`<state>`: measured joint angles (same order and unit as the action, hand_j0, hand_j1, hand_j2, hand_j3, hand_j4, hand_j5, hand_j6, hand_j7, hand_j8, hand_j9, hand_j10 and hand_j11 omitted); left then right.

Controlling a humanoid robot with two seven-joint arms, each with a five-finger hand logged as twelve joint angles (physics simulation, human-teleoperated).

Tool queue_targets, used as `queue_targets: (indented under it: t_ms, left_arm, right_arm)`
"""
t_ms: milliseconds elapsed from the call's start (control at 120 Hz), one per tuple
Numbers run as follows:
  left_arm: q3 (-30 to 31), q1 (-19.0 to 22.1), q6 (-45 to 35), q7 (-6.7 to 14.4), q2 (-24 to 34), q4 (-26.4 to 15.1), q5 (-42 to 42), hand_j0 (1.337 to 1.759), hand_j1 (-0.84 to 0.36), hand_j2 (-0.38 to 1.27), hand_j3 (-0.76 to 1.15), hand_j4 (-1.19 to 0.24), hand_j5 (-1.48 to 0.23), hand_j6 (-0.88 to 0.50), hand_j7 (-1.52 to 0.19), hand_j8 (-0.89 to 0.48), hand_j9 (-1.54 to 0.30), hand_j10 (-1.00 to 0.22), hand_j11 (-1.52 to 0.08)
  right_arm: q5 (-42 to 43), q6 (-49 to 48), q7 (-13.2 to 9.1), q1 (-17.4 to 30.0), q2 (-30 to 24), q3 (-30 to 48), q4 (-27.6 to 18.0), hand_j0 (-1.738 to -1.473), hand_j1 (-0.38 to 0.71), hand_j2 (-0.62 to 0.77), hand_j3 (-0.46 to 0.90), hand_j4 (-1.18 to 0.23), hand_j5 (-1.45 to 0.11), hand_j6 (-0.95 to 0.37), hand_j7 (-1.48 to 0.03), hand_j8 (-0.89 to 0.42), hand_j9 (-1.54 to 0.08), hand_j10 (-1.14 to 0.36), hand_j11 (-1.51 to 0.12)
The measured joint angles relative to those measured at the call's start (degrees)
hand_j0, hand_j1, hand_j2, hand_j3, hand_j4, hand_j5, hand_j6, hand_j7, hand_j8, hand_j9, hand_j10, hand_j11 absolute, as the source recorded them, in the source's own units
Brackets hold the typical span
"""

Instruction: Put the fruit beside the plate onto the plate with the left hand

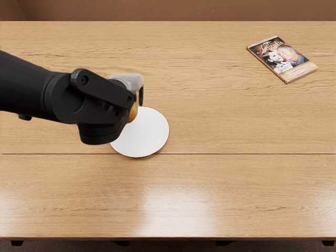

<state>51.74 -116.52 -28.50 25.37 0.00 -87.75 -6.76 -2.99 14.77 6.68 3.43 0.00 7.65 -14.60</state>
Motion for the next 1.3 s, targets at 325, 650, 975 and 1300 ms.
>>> queue_targets:
  t_ms: [325, 650, 975, 1300]
  left_arm:
    - [-3.0, 2.0, 0.5, -0.2, 0.0, 0.1, -0.3, 1.655, -0.42, 0.87, 0.00, -0.72, -1.06, -0.44, -1.02, -0.37, -1.01, -0.58, -1.00]
    - [-3.4, 2.5, 0.8, -0.2, 0.0, 1.5, -0.5, 1.657, -0.11, 0.26, 0.00, -0.40, -0.55, -0.34, -0.55, -0.31, -0.54, -0.37, -0.54]
    - [-7.8, 3.6, 2.3, -0.2, 10.5, 1.3, -0.7, 1.658, 0.02, 0.09, 0.00, -0.28, -0.37, -0.27, -0.37, -0.26, -0.37, -0.28, -0.37]
    - [-32.4, 24.7, 35.1, -0.4, 52.0, -0.6, -1.5, 1.658, 0.04, 0.06, 0.00, -0.26, -0.33, -0.25, -0.33, -0.25, -0.33, -0.25, -0.33]
  right_arm:
    - [0.0, 0.0, 0.0, 0.0, 0.0, 0.0, 0.0, -1.658, -0.31, -0.01, 0.00, -0.03, -0.05, -0.03, -0.05, -0.03, -0.05, -0.03, -0.05]
    - [0.0, 0.0, 0.0, 0.0, 0.0, 0.0, 0.0, -1.658, -0.31, -0.01, 0.00, -0.03, -0.05, -0.03, -0.05, -0.03, -0.05, -0.03, -0.05]
    - [0.0, 0.0, 0.0, 0.0, 0.0, 0.0, 0.0, -1.658, -0.31, -0.01, 0.00, -0.03, -0.05, -0.03, -0.05, -0.03, -0.05, -0.03, -0.05]
    - [0.0, 0.0, 0.0, 0.0, 0.0, 0.0, 0.0, -1.658, -0.31, -0.01, 0.00, -0.03, -0.05, -0.03, -0.05, -0.03, -0.05, -0.03, -0.05]
